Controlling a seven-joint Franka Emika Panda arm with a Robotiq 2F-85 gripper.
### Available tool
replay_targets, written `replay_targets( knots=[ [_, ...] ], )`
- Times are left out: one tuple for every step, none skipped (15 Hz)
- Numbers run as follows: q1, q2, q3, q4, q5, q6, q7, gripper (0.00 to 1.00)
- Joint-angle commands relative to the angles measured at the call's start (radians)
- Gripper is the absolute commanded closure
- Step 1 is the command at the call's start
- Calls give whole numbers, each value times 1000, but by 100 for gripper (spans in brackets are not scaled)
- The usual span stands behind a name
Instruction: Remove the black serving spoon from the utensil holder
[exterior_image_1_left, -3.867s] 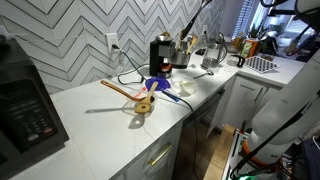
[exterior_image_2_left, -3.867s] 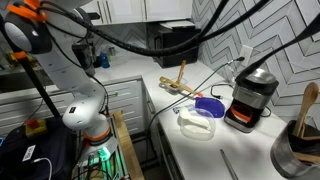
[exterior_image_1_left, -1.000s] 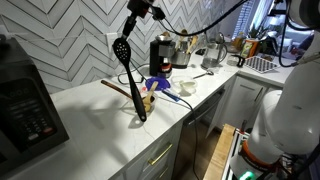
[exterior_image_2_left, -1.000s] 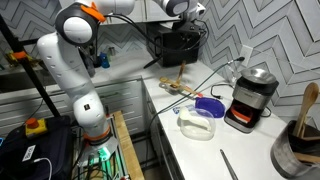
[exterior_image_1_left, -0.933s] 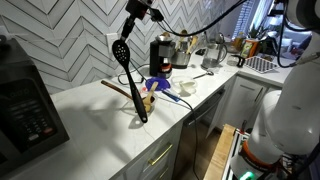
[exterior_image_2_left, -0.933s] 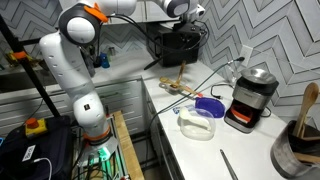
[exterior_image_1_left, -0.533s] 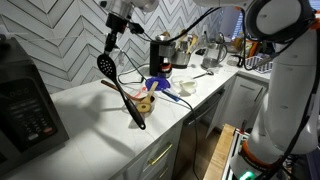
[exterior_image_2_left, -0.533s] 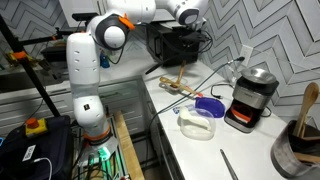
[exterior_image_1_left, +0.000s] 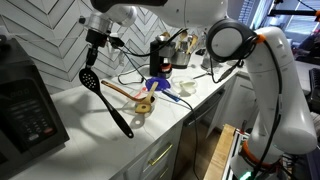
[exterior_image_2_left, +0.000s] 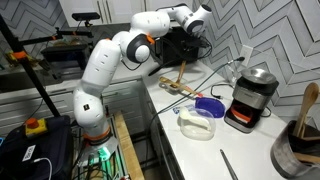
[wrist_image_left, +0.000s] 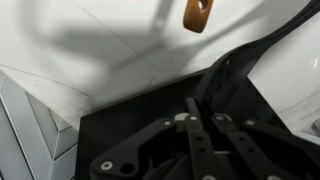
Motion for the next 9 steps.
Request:
replay_targets(
  knots=[
    [10, 131, -5, 165, -28, -30, 10, 99],
    [13, 152, -10, 180, -37, -28, 15, 99],
    [13, 173, -14, 191, -41, -28, 24, 99],
    [12, 193, -15, 202, -42, -25, 27, 99],
    [11, 210, -16, 213, -43, -32, 31, 99],
    [9, 230, -13, 227, -38, -39, 34, 99],
    [10, 247, -13, 243, -38, -43, 38, 99],
    [12, 261, -13, 254, -38, -45, 46, 99],
    [12, 273, -12, 265, -37, -49, 51, 69]
  ],
)
